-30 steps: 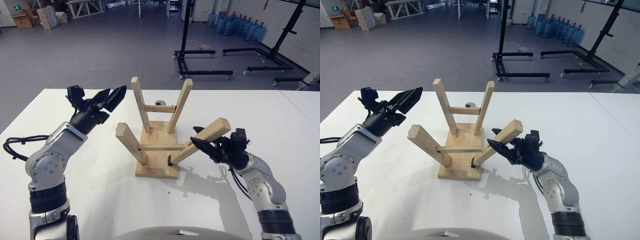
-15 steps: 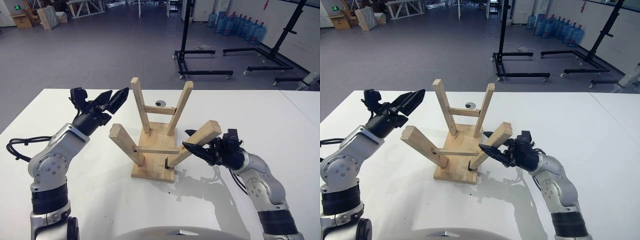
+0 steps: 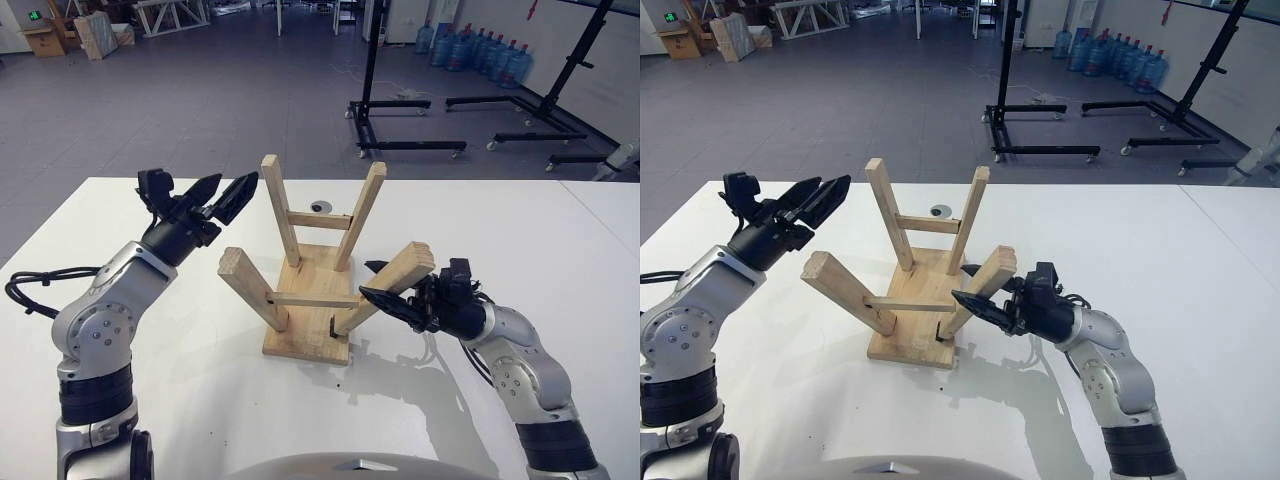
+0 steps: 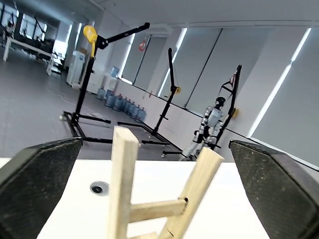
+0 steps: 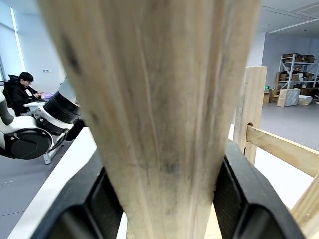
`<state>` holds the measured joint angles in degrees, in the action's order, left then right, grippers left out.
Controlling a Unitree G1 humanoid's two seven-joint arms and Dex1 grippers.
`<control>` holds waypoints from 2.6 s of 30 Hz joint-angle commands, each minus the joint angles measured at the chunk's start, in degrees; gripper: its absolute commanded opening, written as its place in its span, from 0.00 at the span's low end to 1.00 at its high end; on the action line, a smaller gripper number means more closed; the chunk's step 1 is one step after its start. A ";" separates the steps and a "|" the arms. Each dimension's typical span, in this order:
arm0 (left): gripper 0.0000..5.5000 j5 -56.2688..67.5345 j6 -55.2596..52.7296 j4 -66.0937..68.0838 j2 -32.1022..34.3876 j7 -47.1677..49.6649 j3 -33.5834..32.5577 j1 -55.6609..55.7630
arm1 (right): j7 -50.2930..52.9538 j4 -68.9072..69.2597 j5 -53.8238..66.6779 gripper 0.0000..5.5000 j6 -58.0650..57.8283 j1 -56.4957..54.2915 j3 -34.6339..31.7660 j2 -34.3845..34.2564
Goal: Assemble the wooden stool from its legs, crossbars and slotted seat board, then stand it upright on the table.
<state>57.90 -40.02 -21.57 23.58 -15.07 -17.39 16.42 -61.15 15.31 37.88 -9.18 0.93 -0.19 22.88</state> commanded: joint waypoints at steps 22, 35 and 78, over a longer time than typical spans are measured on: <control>0.98 -5.37 1.81 1.61 2.23 -1.01 -1.25 2.73 | 3.96 1.91 -5.85 0.39 9.11 1.32 1.92 -3.63; 0.98 -13.36 2.25 -2.57 4.98 2.33 1.70 9.69 | 9.84 1.34 -9.87 0.39 8.32 -1.95 5.29 -5.04; 0.98 -72.10 19.93 11.28 8.79 -4.04 44.59 2.52 | 30.27 -7.56 -27.53 0.38 0.66 -12.07 16.19 -13.48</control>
<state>-13.55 -17.85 -14.08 32.47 -15.48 25.33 22.97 -30.85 8.88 11.42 -7.37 -10.70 15.10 9.34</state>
